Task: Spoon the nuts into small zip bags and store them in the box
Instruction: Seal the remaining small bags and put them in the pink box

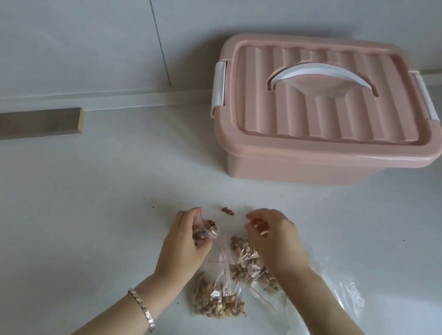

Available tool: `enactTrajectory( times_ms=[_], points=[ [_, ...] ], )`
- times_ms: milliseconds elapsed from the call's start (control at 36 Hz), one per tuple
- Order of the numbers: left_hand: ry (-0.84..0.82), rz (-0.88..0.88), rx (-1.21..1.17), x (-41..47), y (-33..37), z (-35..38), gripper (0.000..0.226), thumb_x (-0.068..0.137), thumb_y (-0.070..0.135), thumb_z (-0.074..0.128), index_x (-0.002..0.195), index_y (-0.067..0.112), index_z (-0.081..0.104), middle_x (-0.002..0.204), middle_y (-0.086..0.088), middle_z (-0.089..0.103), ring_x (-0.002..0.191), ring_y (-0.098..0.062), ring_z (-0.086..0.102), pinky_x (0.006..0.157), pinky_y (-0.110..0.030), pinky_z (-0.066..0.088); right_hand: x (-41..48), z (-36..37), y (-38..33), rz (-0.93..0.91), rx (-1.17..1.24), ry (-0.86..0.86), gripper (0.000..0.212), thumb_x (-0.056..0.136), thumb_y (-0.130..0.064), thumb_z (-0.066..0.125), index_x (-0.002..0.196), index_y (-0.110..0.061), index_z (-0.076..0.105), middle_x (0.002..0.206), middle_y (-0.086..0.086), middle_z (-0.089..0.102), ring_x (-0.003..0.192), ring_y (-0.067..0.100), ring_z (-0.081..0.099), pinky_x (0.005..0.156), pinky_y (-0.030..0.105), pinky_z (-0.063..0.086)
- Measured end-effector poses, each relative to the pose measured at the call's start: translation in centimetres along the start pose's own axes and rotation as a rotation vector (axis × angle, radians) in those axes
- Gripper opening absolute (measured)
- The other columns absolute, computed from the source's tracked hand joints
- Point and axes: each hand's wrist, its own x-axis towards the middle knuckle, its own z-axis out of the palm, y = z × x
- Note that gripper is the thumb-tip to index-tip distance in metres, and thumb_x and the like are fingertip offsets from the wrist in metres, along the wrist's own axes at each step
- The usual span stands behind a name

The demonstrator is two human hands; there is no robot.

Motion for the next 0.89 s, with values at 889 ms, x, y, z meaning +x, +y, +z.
enactTrajectory(
  times_ms=[889],
  points=[
    [0.110, -0.140, -0.422, -3.2, -0.4, -1.3, 0.054, 0.077, -0.001, 0.067, 0.108, 0.035, 0.040, 0.106, 0.025, 0.049, 0.101, 0.023, 0.045, 0.080, 0.003, 0.035, 0.3, 3.3, -4.2, -0.093, 0.340, 0.039, 0.024, 0.078, -0.005, 0.069, 0.076, -0.026, 0.058, 0.074, -0.009, 0.065, 0.069, 0.002, 0.061, 0.060, 0.006, 0.045]
  ],
)
